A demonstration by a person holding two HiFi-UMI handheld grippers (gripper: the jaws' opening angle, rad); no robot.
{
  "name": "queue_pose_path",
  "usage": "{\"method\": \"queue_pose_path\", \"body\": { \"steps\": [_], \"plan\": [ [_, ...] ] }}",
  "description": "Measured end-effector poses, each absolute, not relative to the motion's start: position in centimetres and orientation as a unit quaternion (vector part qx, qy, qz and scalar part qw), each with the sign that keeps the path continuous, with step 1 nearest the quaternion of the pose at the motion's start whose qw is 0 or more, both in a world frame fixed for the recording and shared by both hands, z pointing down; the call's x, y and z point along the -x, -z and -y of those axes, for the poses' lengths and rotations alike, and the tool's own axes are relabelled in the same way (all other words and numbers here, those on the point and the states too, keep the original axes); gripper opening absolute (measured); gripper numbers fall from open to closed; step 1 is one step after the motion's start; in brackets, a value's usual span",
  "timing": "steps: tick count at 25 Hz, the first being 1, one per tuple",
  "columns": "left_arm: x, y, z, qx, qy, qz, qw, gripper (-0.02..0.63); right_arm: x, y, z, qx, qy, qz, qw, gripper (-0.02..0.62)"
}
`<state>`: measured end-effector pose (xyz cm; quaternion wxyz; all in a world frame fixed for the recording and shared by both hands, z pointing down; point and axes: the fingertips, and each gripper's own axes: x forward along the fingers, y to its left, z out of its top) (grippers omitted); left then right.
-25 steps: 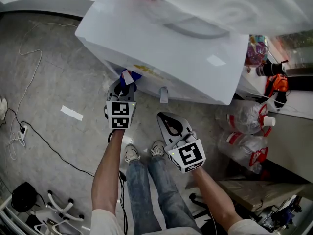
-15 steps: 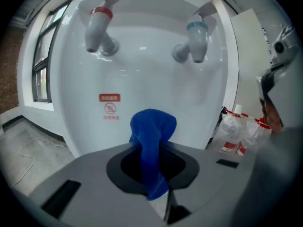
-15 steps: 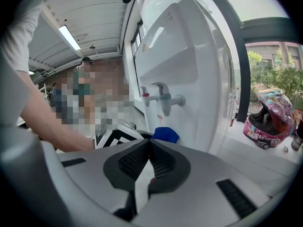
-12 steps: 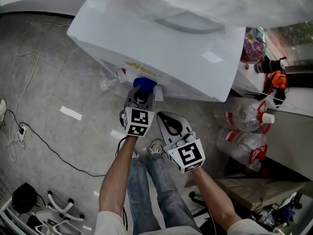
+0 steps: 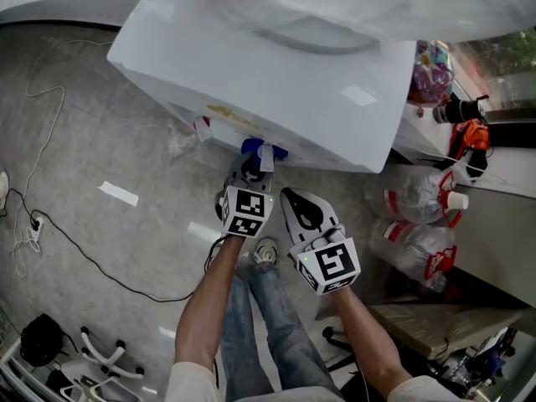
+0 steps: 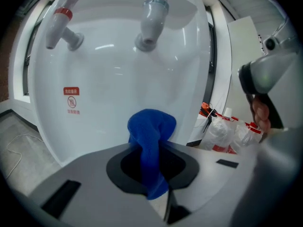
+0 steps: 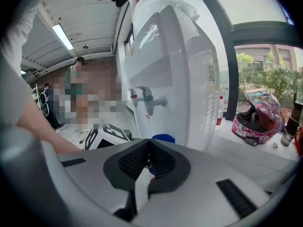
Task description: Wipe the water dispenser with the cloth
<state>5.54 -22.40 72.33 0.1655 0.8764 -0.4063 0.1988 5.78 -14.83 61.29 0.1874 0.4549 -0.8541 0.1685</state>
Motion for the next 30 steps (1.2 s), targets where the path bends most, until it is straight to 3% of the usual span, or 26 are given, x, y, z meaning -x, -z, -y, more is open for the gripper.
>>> {"method": "queue_pose_path", "body": {
  "steps": [8,23,30],
  "plan": [
    [-5.2,-72.3,22.2,-0.879,-0.189,0.406,0.167,0.052,-6.1,-61.5,14.5,-0.459,-0.173,0.850,0.193,0.015],
    [11.5,-72.1,27.7,-0.798,-0.200,0.547,0.155,0.052,-5.2,-62.6,14.3,-0.448,-0.182,0.853,0.198,0.015],
    [10.2,-73.9,28.9,-0.792,-0.245,0.539,0.146,0.052,-5.6,-62.9,14.3,-0.445,-0.184,0.852,0.204,0.015]
  ]
}}
